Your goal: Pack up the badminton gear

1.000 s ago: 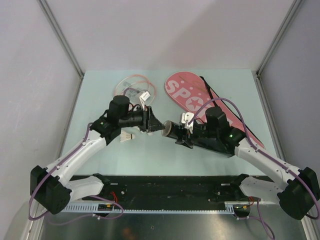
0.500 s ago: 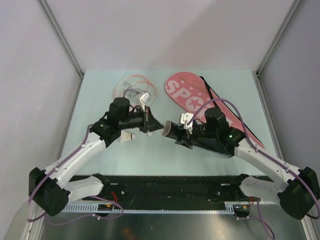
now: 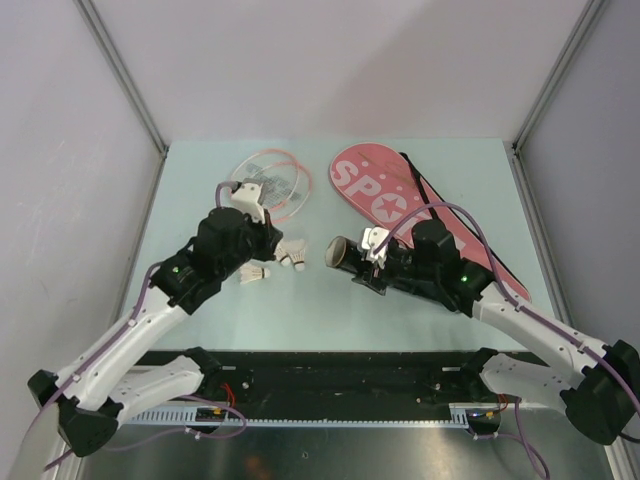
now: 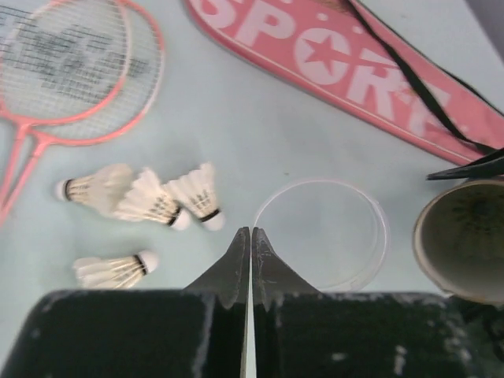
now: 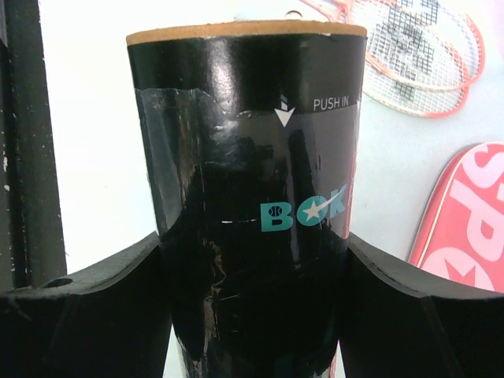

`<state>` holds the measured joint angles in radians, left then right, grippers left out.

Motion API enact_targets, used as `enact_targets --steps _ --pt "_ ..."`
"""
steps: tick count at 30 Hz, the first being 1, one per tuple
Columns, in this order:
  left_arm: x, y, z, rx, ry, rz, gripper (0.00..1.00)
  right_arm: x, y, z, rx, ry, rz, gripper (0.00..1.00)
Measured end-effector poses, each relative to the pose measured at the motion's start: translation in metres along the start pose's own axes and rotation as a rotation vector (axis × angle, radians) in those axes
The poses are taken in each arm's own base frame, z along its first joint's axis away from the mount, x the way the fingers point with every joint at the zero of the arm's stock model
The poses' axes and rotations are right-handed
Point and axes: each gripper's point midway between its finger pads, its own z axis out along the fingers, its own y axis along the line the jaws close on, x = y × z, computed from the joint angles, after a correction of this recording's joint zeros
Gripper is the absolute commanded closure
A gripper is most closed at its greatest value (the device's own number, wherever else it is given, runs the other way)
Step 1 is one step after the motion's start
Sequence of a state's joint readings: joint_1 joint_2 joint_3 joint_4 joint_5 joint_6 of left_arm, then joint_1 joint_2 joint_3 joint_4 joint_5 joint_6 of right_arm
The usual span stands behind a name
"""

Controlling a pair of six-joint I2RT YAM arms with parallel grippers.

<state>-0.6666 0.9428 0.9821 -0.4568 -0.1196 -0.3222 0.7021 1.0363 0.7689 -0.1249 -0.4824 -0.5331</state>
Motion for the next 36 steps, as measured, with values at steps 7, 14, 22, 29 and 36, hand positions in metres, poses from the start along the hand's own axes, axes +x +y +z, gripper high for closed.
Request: enact_targets --steps 7,14,22,29,36 --pt "-0.003 -0.004 -0.015 0.06 0.019 -0.009 1.0 0.006 -0.001 -0.001 0.014 0.027 0.008 1.0" --pt "0.01 -0.019 0.002 0.115 0.093 -0.052 1.0 0.021 -0.027 -0.009 0.221 0.129 0.041 1.0" --pt "0.124 -0.029 0.076 -0.056 0.427 0.015 1.0 0.0 -0.068 -0.075 0.591 0.076 0.068 1.0" --pt "0.165 -0.029 0.109 -0.139 0.512 0.003 0.63 -0.028 -0.075 -0.094 0.647 -0.034 0.057 1.0" --pt "0.176 -0.03 0.124 -0.162 0.53 -0.013 0.39 -0.013 -0.069 -0.075 0.587 0.012 0.067 1.0"
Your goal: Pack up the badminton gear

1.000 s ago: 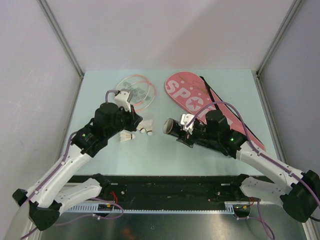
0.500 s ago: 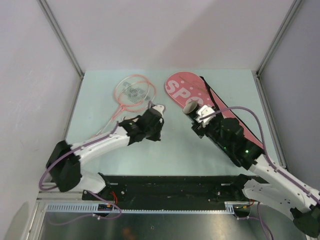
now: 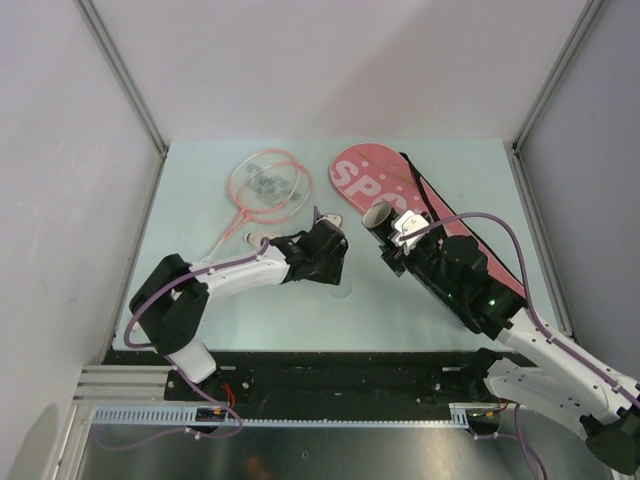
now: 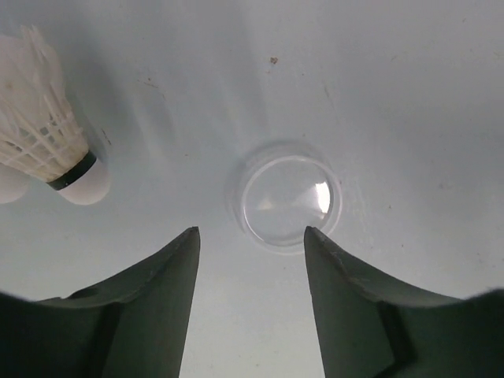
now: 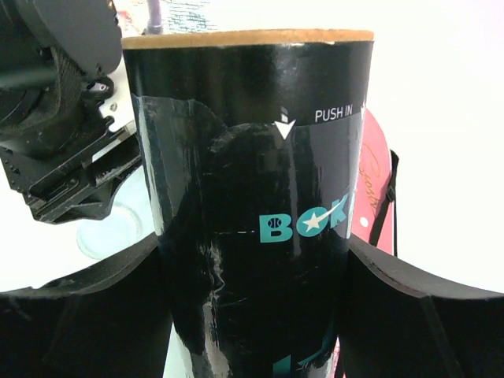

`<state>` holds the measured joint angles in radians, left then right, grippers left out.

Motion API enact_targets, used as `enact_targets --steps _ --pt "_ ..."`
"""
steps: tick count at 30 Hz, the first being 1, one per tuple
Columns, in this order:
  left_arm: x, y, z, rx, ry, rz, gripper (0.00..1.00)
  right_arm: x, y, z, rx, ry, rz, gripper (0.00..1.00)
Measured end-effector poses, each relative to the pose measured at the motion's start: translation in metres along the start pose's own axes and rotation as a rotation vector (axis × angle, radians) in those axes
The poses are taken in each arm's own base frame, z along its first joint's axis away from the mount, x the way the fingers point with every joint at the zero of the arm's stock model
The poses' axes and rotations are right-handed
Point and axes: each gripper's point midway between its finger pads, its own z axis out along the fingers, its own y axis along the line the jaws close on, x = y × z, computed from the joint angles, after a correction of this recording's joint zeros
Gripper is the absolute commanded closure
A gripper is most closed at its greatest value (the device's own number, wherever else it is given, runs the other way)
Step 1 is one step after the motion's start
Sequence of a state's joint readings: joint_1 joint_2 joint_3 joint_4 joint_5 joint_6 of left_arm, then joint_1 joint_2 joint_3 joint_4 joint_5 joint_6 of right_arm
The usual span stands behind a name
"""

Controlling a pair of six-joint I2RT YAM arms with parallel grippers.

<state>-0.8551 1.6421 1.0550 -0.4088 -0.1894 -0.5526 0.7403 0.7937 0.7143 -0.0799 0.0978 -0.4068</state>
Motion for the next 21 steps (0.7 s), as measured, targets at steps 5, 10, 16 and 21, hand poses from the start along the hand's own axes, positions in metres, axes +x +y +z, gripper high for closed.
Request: enact_targets --steps 5,10,16,21 --pt "-0.018 0.006 -0.014 0.119 0.0 -0.022 0.08 0.005 0.004 0.006 -0.054 0.004 -0.011 1.0" --pt "-0.082 0.067 -0.039 0.198 -0.107 -0.118 0.07 0.025 0.011 0.019 -0.22 0.01 -0.007 1.0" --pt "-0.135 0.076 -0.034 0.244 -0.123 -0.001 0.21 0.018 0.039 0.014 -0.404 -0.049 -0.009 1.0" --pt "-0.127 0.082 0.008 0.249 -0.013 0.094 0.28 0.007 0.049 0.007 -0.48 -0.088 -0.005 1.0"
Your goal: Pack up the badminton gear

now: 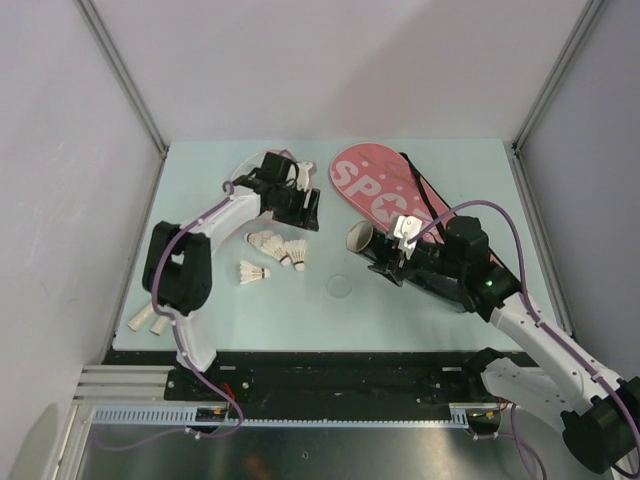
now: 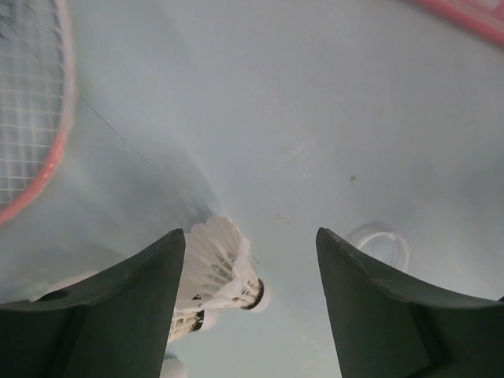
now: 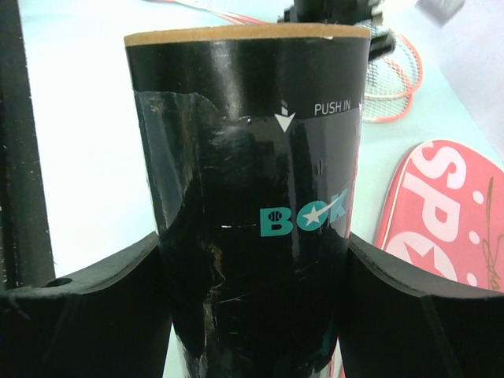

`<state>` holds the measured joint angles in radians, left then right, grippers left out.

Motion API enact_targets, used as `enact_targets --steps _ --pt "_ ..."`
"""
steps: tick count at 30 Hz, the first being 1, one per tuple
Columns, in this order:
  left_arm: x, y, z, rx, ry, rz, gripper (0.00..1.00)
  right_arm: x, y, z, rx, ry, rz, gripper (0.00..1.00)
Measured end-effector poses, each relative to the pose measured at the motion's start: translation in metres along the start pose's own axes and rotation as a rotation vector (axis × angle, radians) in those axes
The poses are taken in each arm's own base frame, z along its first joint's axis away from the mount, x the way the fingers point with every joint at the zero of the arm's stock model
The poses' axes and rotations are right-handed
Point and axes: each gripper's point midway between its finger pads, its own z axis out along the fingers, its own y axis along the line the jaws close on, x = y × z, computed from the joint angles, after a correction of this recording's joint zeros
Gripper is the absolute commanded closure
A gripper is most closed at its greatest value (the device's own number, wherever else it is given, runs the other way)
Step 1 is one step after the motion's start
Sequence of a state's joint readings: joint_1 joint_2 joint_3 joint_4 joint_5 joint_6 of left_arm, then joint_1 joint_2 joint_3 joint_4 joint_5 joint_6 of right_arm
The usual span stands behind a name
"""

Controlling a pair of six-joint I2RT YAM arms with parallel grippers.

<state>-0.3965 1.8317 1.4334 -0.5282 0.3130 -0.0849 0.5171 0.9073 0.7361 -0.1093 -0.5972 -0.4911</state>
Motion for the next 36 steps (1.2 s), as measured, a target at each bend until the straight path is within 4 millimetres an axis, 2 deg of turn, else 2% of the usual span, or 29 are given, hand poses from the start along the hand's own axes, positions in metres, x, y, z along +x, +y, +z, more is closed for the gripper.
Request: enact_targets --steps 1,5,8,21,22,24,25,26,30,33,35,36 --pt "0.012 0.005 0.011 0.002 0.054 0.01 0.27 -0.002 0.002 -0.001 -0.007 -0.006 -0.001 1.0" --pt "0.037 0.012 0.022 0.001 0.148 0.016 0.29 -0.006 0.006 -0.003 -0.027 -0.022 -0.006 1.0" --pt "0.047 0.014 0.025 -0.001 0.183 0.018 0.35 -0.007 0.009 -0.003 -0.039 -0.025 -0.005 1.0" --pt "0.055 0.009 0.028 0.005 0.216 0.029 0.67 -0.008 0.014 -0.001 -0.054 -0.023 -0.008 1.0" --pt "0.056 0.008 0.028 0.005 0.219 0.03 0.74 -0.008 0.015 -0.001 -0.055 -0.022 -0.009 1.0" --pt "0.057 0.007 0.028 0.007 0.222 0.031 0.82 -0.007 0.016 -0.001 -0.057 -0.018 -0.01 1.0" --pt "0.057 0.006 0.028 0.008 0.222 0.033 0.92 -0.007 0.016 0.0 -0.058 -0.015 -0.011 1.0" --pt "0.057 0.004 0.029 0.009 0.223 0.034 0.98 -0.007 0.017 0.0 -0.058 -0.012 -0.011 1.0" --pt "0.058 0.0 0.029 0.002 0.226 0.028 1.0 -0.003 0.017 0.004 -0.052 0.008 -0.012 1.0" --pt "0.052 -0.008 0.017 -0.001 0.203 0.008 1.0 0.003 0.016 0.008 -0.043 0.03 -0.013 1.0" --pt "0.035 -0.02 -0.008 -0.005 0.134 0.001 1.0 0.006 0.015 0.01 -0.042 0.041 -0.012 1.0" --pt "0.02 -0.029 -0.028 -0.004 0.071 0.005 1.0 0.007 0.015 0.01 -0.044 0.044 -0.011 1.0"
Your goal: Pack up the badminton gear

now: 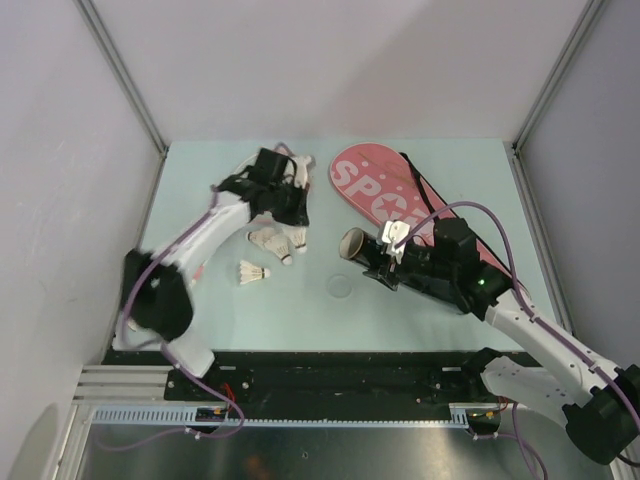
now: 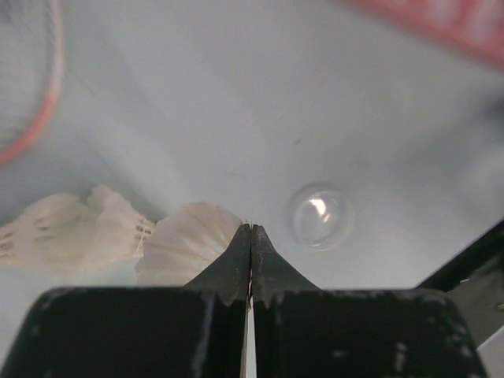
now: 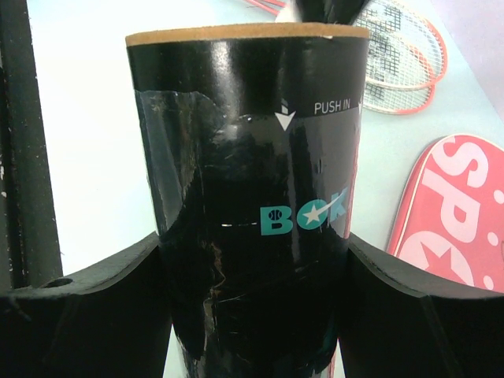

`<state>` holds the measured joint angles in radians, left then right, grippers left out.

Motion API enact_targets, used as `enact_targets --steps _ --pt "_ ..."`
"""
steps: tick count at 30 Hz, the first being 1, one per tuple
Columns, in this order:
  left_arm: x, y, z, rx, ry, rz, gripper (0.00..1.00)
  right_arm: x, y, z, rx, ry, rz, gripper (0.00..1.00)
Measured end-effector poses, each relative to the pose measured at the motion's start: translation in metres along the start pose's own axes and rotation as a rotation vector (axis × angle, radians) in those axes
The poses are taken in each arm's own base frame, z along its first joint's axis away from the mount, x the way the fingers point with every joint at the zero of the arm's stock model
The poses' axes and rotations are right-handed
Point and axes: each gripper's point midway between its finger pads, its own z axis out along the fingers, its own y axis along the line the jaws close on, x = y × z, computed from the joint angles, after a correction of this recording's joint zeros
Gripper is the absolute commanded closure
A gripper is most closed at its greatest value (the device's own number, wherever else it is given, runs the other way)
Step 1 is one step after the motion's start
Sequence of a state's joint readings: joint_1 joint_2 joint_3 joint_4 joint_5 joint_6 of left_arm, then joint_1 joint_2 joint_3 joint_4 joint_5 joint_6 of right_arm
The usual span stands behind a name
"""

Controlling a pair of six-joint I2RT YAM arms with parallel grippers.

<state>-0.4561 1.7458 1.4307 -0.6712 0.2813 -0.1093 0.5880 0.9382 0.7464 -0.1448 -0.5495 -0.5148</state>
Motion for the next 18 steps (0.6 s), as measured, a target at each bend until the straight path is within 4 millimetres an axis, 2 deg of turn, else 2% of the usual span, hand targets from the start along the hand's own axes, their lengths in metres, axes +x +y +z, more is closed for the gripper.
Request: enact_targets --steps 1,2,5,6,9,10,11,13,16,18 --pt "-0.013 -0.009 -0.021 0.006 -0.066 0.008 1.0 0.0 0.0 0.0 -0.001 0.0 -0.001 1.0" --pt "-0.03 -0.023 -0.051 0.019 -0.165 0.025 1.0 0.0 0.0 0.001 -0.002 0.0 0.0 1.0" --pt "-0.068 -0.077 -0.16 0.119 -0.497 0.108 1.0 -0.001 0.002 0.003 -0.012 -0.006 -0.004 1.0" --pt "-0.073 -0.095 -0.195 0.155 -0.597 0.141 0.99 -0.002 0.002 0.005 -0.014 -0.01 -0.006 1.0" --pt "-0.072 -0.134 -0.27 0.247 -0.796 0.225 1.0 -0.005 0.003 0.009 -0.02 -0.022 -0.007 1.0" --pt "-0.07 -0.145 -0.287 0.275 -0.842 0.248 1.0 -0.007 0.003 0.011 -0.019 -0.031 -0.011 1.0" --pt "-0.067 -0.154 -0.298 0.302 -0.869 0.268 1.0 -0.009 0.002 0.012 -0.015 -0.039 -0.011 1.0" --pt "-0.064 -0.164 -0.302 0.33 -0.879 0.285 1.0 -0.015 0.001 0.014 -0.01 -0.058 -0.013 1.0" --pt "-0.06 -0.175 -0.286 0.343 -0.839 0.291 1.0 -0.025 -0.001 0.016 0.003 -0.096 -0.013 1.0" --pt "-0.057 -0.183 -0.268 0.346 -0.798 0.295 1.0 -0.033 -0.002 0.016 0.009 -0.123 -0.009 1.0"
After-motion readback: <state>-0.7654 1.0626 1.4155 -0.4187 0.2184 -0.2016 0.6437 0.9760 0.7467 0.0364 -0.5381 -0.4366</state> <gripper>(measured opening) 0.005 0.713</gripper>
